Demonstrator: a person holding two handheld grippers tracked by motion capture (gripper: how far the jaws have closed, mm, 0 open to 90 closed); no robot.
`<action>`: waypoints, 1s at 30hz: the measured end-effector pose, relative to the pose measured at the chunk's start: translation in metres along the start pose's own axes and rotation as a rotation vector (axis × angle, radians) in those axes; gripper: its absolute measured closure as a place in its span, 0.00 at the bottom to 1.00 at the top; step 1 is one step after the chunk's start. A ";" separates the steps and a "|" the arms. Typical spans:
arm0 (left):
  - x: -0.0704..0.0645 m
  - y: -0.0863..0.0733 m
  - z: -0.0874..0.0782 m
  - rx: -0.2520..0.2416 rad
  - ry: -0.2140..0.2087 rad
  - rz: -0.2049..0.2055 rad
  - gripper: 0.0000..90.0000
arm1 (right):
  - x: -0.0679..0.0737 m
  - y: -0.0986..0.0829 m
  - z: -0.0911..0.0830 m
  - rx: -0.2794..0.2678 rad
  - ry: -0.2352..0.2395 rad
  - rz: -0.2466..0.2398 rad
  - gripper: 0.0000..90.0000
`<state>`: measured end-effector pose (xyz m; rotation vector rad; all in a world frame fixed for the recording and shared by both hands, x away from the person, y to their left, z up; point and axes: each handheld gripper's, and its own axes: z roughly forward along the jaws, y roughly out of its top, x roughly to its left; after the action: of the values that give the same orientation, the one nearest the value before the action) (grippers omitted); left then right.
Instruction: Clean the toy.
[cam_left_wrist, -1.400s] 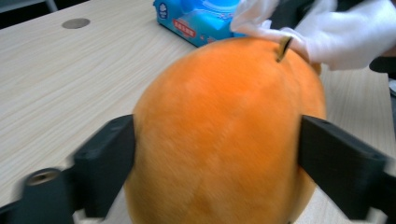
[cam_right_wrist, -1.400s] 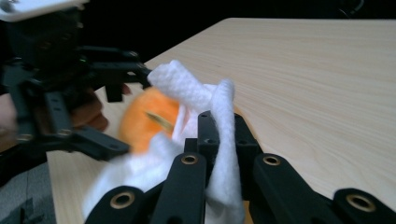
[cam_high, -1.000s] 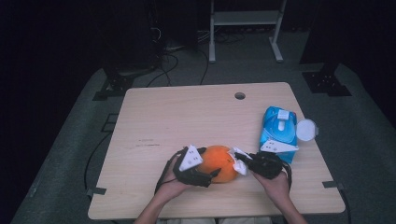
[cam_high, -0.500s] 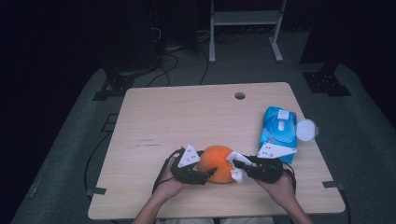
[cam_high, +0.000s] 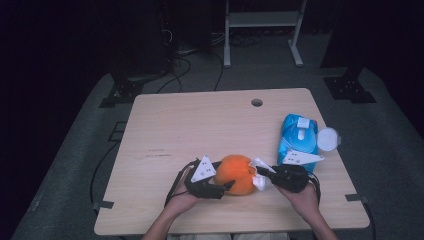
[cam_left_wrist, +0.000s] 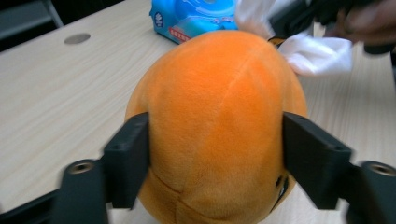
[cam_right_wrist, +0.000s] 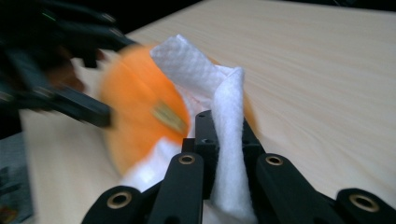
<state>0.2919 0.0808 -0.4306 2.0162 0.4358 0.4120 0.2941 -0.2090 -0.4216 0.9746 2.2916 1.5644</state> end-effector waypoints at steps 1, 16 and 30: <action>-0.002 0.001 0.001 0.005 -0.004 0.028 0.36 | 0.005 0.005 0.001 -0.019 0.028 -0.007 0.93; -0.021 0.012 0.007 -0.017 0.006 0.047 0.37 | 0.042 0.025 0.010 -0.021 0.058 -0.142 0.93; -0.024 0.007 0.006 0.011 -0.029 0.058 0.35 | 0.049 0.024 0.014 -0.018 0.015 -0.137 0.93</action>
<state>0.2749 0.0618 -0.4300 2.0466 0.3633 0.4164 0.2737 -0.1629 -0.3969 0.7862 2.2969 1.5390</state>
